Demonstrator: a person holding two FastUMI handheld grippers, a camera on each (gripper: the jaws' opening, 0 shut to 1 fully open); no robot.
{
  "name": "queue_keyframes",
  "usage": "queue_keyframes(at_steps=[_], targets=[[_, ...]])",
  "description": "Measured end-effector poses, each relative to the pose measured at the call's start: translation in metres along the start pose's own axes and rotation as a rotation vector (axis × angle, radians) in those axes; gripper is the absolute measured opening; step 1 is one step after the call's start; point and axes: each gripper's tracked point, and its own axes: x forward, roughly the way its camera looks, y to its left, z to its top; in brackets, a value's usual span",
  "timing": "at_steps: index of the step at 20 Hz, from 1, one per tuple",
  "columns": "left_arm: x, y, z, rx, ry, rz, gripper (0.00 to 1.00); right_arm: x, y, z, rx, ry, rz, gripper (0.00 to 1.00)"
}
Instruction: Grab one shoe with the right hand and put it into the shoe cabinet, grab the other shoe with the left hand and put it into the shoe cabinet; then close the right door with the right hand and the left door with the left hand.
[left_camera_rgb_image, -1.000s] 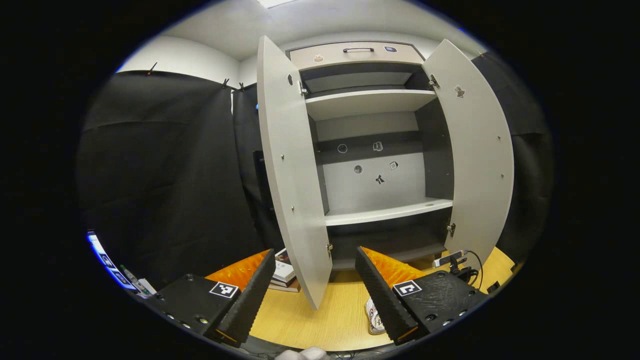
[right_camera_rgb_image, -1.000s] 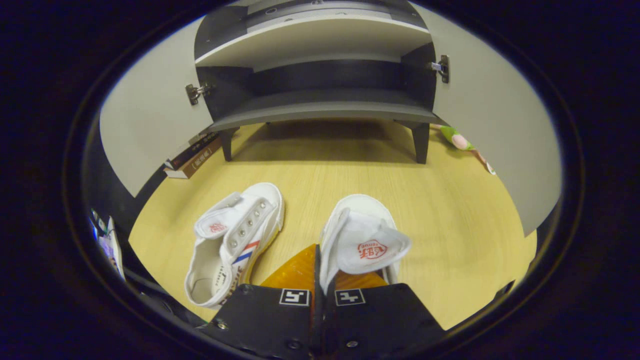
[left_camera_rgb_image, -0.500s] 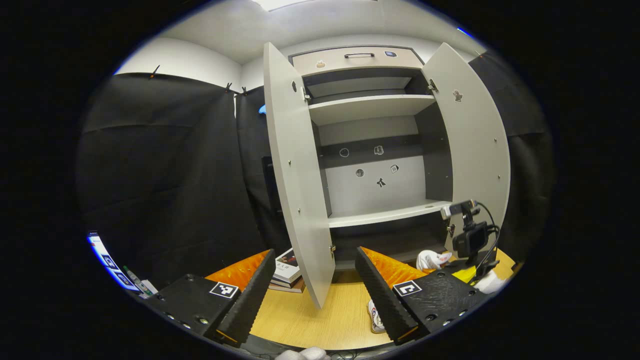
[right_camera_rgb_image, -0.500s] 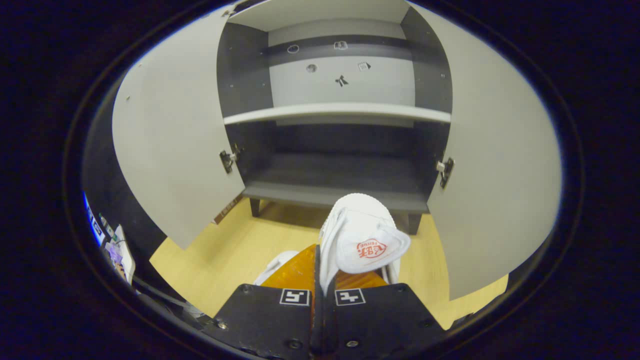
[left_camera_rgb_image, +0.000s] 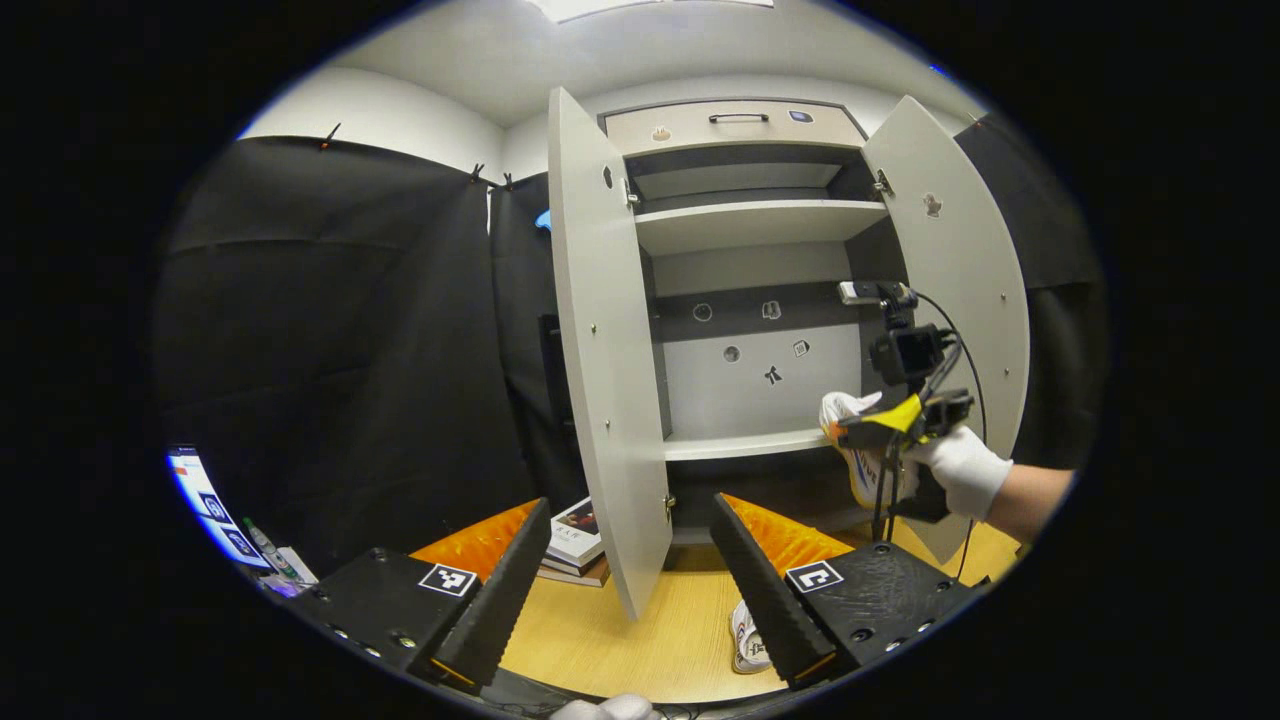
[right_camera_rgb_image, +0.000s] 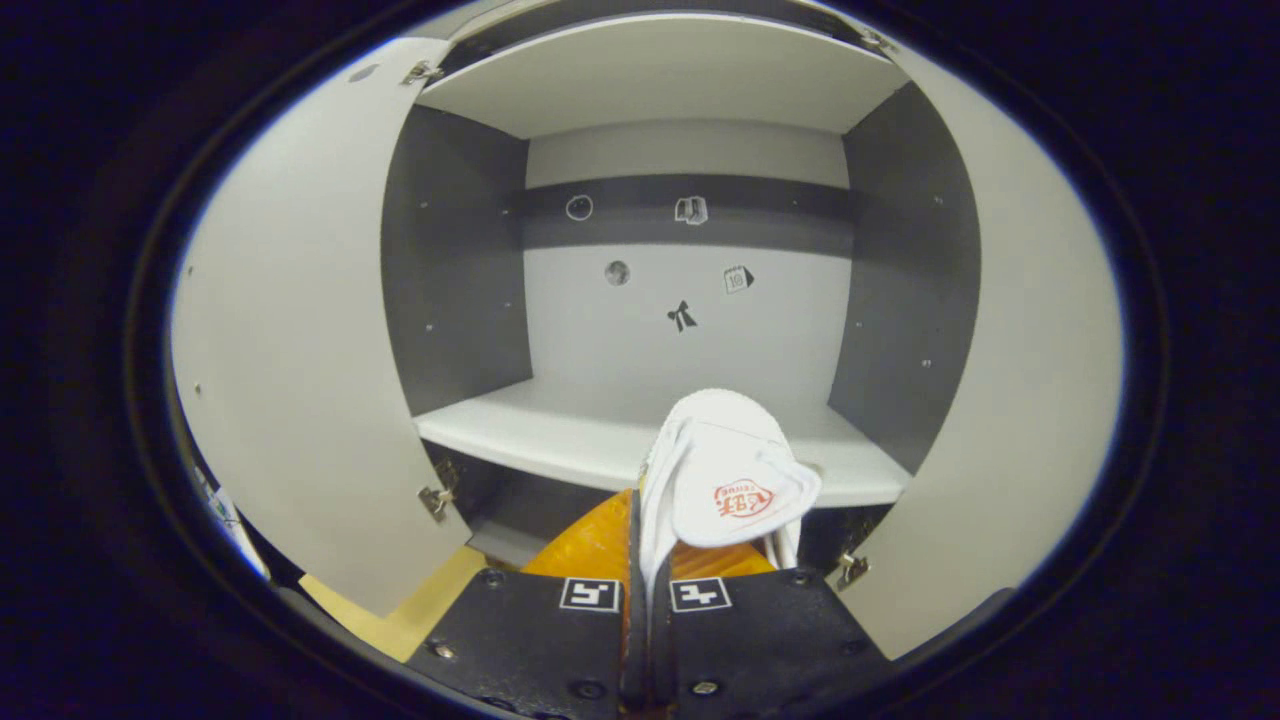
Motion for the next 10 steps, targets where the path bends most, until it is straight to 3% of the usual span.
queue_keyframes(at_steps=[6, 10], targets=[[0.0, 0.009, -0.004, -0.015, 0.019, 0.058, 0.96, 0.071, -0.019, 0.071, -0.047, -0.055, -0.053, 0.05], [0.0, 0.012, -0.008, -0.024, 0.04, 0.077, 0.96, 0.115, -0.029, 0.076, -0.09, 0.001, -0.077, 0.06]])
